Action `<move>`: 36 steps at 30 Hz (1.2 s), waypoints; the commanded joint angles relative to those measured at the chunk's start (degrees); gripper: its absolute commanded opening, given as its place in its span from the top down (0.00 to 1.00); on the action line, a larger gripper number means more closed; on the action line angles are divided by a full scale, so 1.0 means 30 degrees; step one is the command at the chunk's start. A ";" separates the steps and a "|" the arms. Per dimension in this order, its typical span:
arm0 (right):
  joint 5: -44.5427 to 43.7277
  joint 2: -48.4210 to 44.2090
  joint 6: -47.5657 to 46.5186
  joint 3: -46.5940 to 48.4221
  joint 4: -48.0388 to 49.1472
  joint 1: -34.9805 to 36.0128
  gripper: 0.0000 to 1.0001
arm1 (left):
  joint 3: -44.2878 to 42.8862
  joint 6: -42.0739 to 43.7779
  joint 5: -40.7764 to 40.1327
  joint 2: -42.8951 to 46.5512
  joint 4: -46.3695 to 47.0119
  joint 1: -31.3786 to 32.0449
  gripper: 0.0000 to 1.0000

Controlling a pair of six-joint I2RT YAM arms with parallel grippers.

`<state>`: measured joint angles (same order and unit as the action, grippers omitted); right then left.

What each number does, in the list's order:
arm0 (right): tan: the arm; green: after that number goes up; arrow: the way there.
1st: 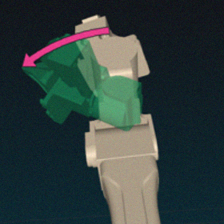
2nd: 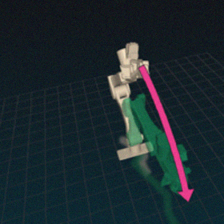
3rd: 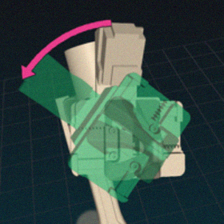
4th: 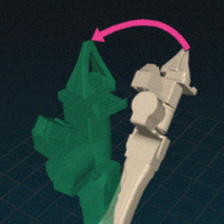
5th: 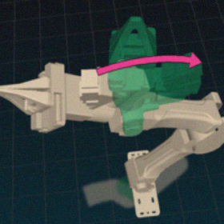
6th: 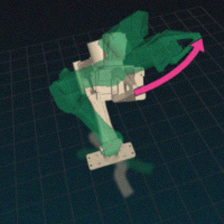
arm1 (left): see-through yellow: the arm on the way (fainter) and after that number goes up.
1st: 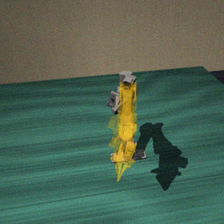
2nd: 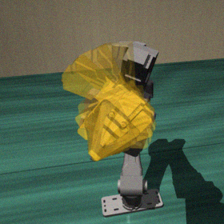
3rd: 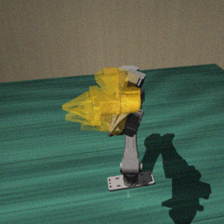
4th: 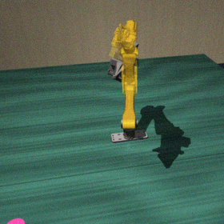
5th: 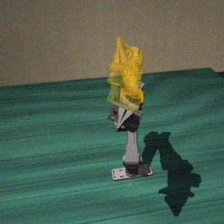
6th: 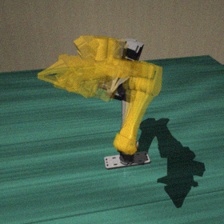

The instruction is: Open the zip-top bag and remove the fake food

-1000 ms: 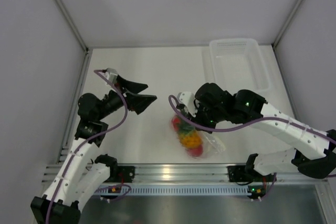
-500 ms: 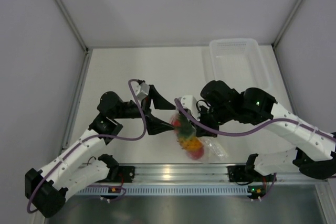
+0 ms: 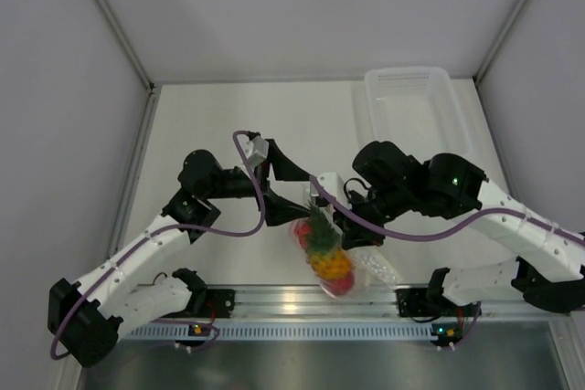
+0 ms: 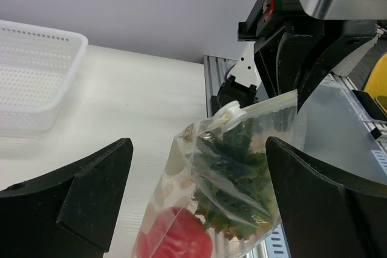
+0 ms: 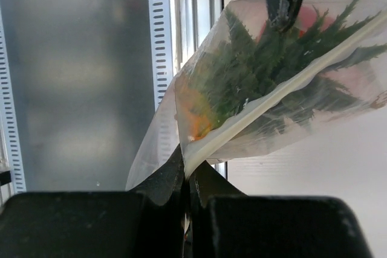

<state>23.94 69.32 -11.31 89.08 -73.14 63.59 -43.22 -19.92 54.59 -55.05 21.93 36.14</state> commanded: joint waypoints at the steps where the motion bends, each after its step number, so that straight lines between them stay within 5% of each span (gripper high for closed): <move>1: 0.1391 -0.0752 -0.0624 0.1186 0.0064 0.0482 1.00 | -0.0828 0.0488 0.0732 -0.0050 0.1361 0.0170 0.02; 18: 0.3472 -0.0548 -0.0771 0.2181 0.0562 0.1068 1.00 | -0.1560 0.0752 0.1551 0.1386 0.1361 0.1283 0.03; 23: 0.3943 -0.0694 -0.0800 0.2095 0.0826 0.1302 1.00 | -0.1647 0.0664 0.1755 0.1707 0.1361 0.1342 0.18; 28: 0.3504 -0.0928 -0.0859 0.1714 0.1118 0.1332 1.00 | -0.1560 0.0665 0.1580 0.2439 0.1361 0.1664 0.46; 36: 0.3153 -0.1690 -0.0742 0.1449 0.2027 0.1332 1.00 | -0.1003 0.0548 0.1052 0.3407 0.1361 0.1693 0.64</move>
<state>33.04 66.30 -12.91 92.60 -72.25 66.63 -46.11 -18.90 57.80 -45.91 22.92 40.97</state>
